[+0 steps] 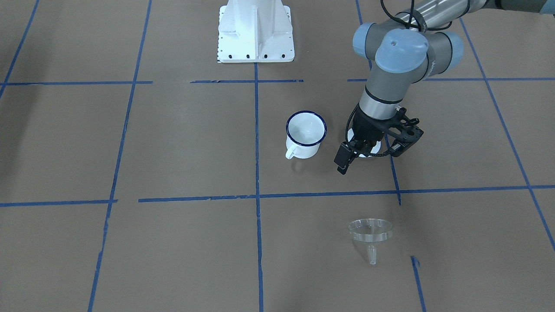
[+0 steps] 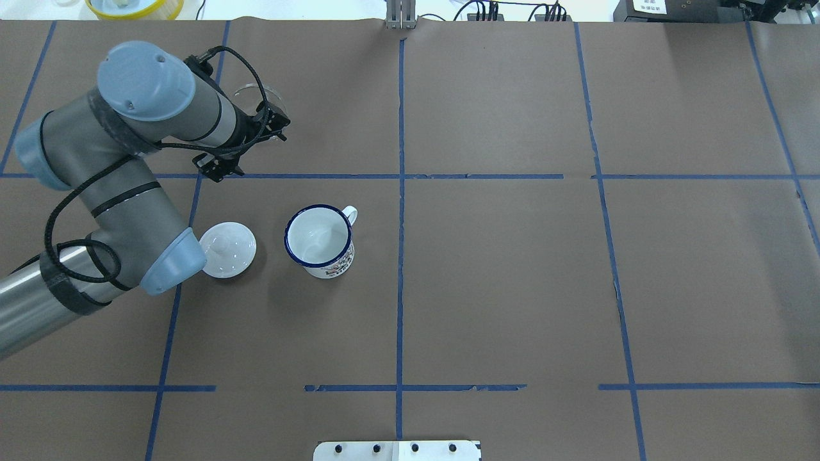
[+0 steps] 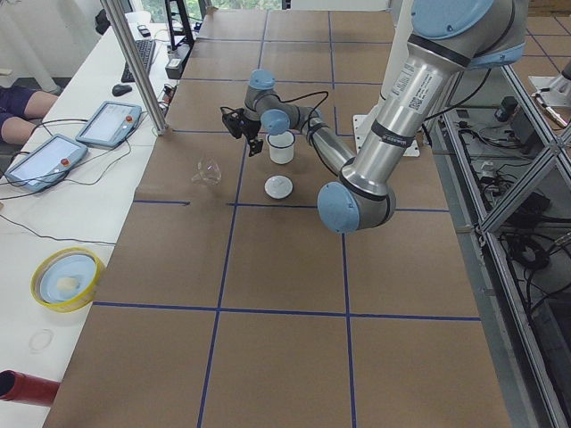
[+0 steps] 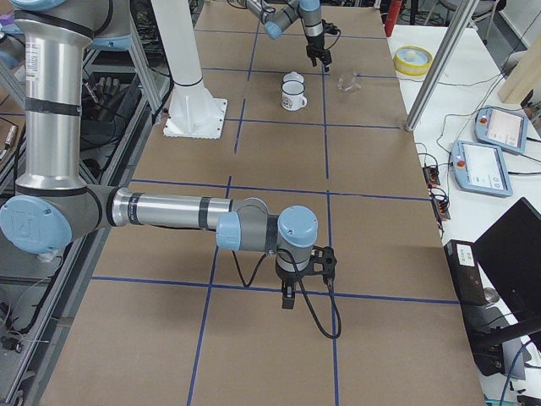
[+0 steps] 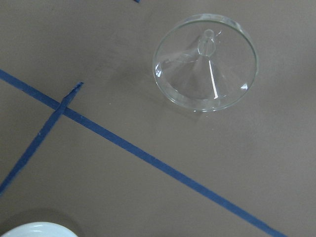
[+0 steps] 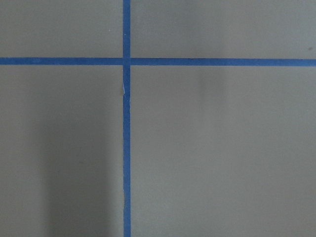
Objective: Place funnel on cup
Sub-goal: 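Release the lid and move the left gripper to the glass funnel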
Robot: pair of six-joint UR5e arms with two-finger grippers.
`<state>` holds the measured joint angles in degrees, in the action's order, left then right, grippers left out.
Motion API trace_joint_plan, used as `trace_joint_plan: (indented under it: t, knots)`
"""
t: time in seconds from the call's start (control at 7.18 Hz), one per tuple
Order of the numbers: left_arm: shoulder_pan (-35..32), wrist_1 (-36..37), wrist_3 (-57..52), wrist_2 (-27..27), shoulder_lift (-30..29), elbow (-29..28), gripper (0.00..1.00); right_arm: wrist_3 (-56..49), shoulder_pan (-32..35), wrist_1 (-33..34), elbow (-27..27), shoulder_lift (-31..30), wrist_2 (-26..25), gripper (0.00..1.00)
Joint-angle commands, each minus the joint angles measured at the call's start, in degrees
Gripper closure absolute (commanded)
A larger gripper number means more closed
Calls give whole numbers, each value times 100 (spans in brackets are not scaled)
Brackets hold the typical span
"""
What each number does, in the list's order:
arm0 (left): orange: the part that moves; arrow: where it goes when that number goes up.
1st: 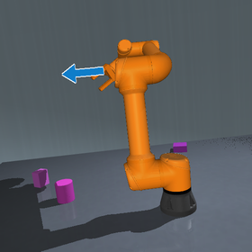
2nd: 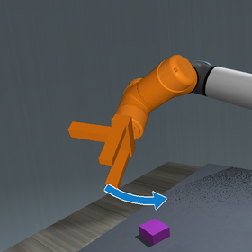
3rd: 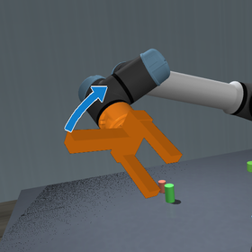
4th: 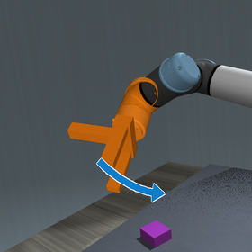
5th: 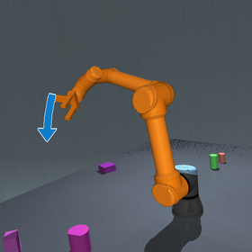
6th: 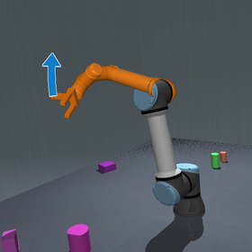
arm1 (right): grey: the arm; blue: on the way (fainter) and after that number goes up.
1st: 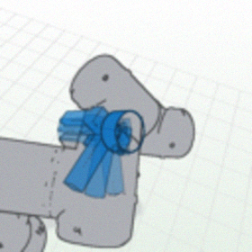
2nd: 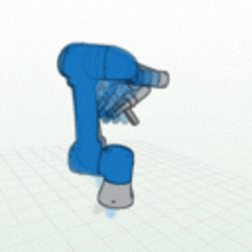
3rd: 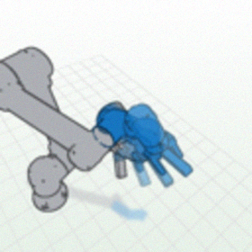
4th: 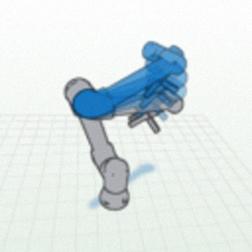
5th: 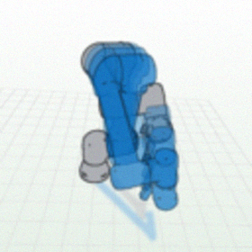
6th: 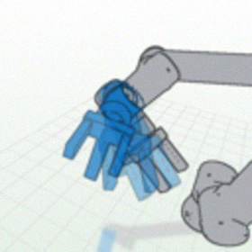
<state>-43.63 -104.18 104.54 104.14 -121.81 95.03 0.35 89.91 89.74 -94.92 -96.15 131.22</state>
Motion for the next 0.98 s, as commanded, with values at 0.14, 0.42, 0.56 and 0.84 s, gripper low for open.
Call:
trace_joint_plan:
  t: [0.14, 0.42, 0.56, 0.84]
  knots:
    - [22, -1111, 1672, -1252, -377, -1124, 0, 0, 0, 0, 0, 0, 0, 0]
    - [22, -1682, 1771, -1886, -379, -1485, 0, 0, 0, 0, 0, 0, 0, 0]
    - [22, -2137, 1771, -2141, -370, -1800, 0, 0, 0, 0, 0, 0, 0, 0]
    - [22, -2527, 1754, -2170, -361, -2154, 0, 0, 0, 0, 0, 0, 0, 0]
